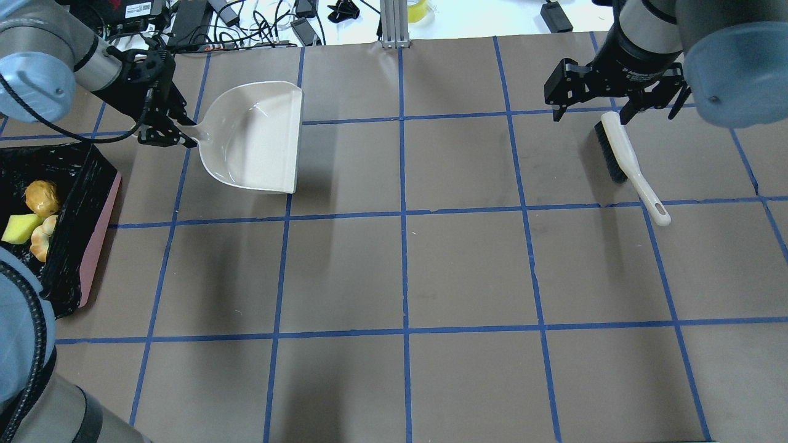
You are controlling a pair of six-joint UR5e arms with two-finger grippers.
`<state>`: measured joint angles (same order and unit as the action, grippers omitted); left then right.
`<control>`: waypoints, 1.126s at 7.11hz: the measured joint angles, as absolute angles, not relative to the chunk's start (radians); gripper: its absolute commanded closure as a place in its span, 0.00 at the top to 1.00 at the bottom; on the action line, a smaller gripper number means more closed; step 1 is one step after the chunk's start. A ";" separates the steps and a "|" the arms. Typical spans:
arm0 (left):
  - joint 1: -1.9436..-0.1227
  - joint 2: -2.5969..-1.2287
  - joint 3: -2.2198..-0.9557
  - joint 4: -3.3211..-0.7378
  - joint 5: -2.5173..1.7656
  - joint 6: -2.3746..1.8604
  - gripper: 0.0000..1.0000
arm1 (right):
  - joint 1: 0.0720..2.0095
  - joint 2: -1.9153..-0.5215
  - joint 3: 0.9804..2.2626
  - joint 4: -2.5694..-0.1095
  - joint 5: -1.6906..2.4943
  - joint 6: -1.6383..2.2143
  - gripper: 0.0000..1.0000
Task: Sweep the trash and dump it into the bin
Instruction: 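Bring the empty dustpan back from the bin and lower it with the left gripper, then set the dustpan on the table and open the left gripper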
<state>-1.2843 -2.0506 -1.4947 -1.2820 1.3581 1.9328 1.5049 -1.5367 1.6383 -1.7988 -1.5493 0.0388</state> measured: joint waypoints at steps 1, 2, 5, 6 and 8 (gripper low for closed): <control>-1.290 -2.067 -1.502 -1.264 1.370 1.934 0.00 | 1.505 -1.536 1.638 -1.799 -1.549 0.038 1.00; -1.294 -2.079 -1.509 -1.244 1.377 1.936 0.00 | 1.505 -1.536 1.638 -1.799 -1.549 0.038 1.00; -1.336 -2.123 -1.515 -1.182 1.405 1.939 0.41 | 1.505 -1.535 1.638 -1.799 -1.547 0.038 1.00; -1.345 -2.128 -1.516 -1.175 1.416 1.939 0.60 | 1.504 -1.535 1.639 -1.796 -1.545 0.041 1.00; -1.349 -2.131 -1.516 -1.173 1.423 1.938 1.00 | 1.505 -1.541 1.639 -1.788 -1.541 0.048 1.00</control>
